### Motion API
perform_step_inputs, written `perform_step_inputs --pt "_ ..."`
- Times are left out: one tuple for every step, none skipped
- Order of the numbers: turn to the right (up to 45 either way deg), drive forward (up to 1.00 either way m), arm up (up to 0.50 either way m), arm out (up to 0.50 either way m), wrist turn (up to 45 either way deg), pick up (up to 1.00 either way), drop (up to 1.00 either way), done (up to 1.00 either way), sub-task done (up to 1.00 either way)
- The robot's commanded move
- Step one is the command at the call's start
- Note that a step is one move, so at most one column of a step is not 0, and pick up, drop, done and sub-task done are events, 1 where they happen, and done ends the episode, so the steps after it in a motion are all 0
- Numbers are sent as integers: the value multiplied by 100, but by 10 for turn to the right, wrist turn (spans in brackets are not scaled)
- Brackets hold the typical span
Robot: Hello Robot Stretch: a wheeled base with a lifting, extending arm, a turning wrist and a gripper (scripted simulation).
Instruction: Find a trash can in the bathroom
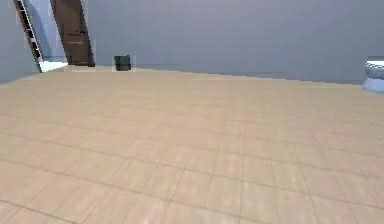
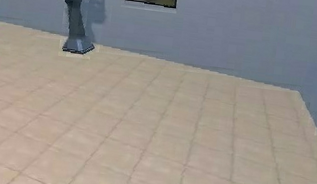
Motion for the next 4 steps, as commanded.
perform_step_inputs --pt "-330 0 0 0 0 0 0 0 0" --pt "0 100 0 0 0 0 0 0 0" --pt "0 100 0 0 0 0 0 0 0" --pt "0 100 0 0 0 0 0 0 0"
